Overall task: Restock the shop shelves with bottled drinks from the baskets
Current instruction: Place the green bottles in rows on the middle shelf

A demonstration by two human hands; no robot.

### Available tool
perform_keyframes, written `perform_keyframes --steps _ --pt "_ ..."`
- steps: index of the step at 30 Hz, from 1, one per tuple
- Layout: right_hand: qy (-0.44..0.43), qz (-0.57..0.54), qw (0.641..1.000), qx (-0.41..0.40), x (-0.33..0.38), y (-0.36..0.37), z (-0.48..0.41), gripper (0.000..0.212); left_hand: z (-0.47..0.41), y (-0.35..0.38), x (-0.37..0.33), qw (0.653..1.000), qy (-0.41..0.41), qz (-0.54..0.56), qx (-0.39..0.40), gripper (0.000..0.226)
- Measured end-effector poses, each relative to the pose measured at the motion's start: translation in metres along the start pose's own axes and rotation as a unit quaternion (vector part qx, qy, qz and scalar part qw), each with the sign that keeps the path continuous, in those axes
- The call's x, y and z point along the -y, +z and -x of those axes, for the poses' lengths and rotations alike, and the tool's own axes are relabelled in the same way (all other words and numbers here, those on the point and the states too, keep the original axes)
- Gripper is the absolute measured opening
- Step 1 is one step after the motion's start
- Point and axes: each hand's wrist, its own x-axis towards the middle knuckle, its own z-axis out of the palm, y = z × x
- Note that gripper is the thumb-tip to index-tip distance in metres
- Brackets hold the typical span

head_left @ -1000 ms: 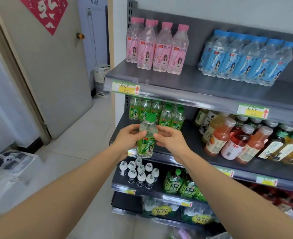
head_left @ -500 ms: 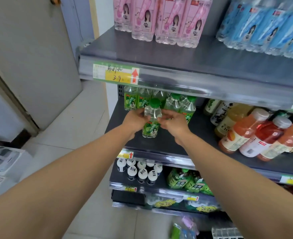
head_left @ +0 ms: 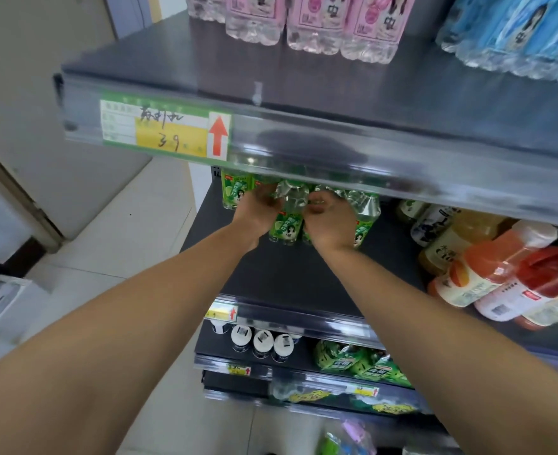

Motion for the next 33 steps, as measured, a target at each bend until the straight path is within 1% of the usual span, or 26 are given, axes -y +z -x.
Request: perform_keyframes --steps 2,4,8,11,15,19,22,24,26,27,29,32,33 --pt "-0.010 0.035 0.999 -0.003 0.000 -0.003 0.000 0.022 0.001 0.002 0.001 1.000 -0.001 -0.005 0.003 0.027" --pt "-0.010 0.043 0.999 0.000 0.000 -0.008 0.000 0.022 0.001 0.005 0.001 1.000 -0.010 0.002 0.000 0.024" --pt "-0.016 0.069 0.997 -0.003 -0.004 -0.015 0.004 0.028 0.003 0.011 -0.003 0.998 -0.049 0.045 -0.016 0.022" --pt "-0.038 0.063 0.997 0.006 -0.007 -0.016 0.003 0.035 0.003 0.014 -0.006 0.997 -0.060 0.055 -0.020 0.025" --pt "-0.072 0.046 0.996 0.035 -0.013 -0.018 0.001 0.045 0.002 0.011 -0.006 0.998 -0.050 0.043 -0.003 0.028" --pt "-0.076 0.026 0.994 0.077 -0.019 -0.023 0.001 0.051 0.005 0.008 -0.005 0.998 -0.054 0.030 0.014 0.032" --pt "-0.056 0.033 0.994 0.089 -0.019 -0.032 0.006 0.047 0.011 0.003 -0.007 0.997 -0.059 -0.021 0.035 0.015" --pt "-0.034 0.055 0.992 0.112 -0.020 -0.040 0.013 0.041 0.016 0.001 -0.005 0.994 -0.055 -0.068 0.070 0.024" --pt "-0.009 0.102 0.983 0.153 -0.021 -0.050 0.021 0.034 0.026 -0.002 -0.006 0.988 -0.057 -0.105 0.097 0.031" --pt "0.001 0.131 0.976 0.174 -0.022 -0.055 0.025 0.031 0.033 -0.004 -0.007 0.985 -0.055 -0.120 0.115 0.028" --pt "0.011 0.180 0.961 0.209 -0.022 -0.066 0.037 0.027 0.047 -0.007 -0.009 0.973 -0.049 -0.164 0.156 0.013" --pt "0.025 0.227 0.949 0.218 -0.021 -0.084 0.063 0.024 0.073 -0.008 -0.014 0.954 -0.033 -0.219 0.203 0.015" --pt "0.033 0.229 0.950 0.211 -0.021 -0.090 0.072 0.022 0.081 -0.007 -0.015 0.949 -0.018 -0.232 0.214 0.027"
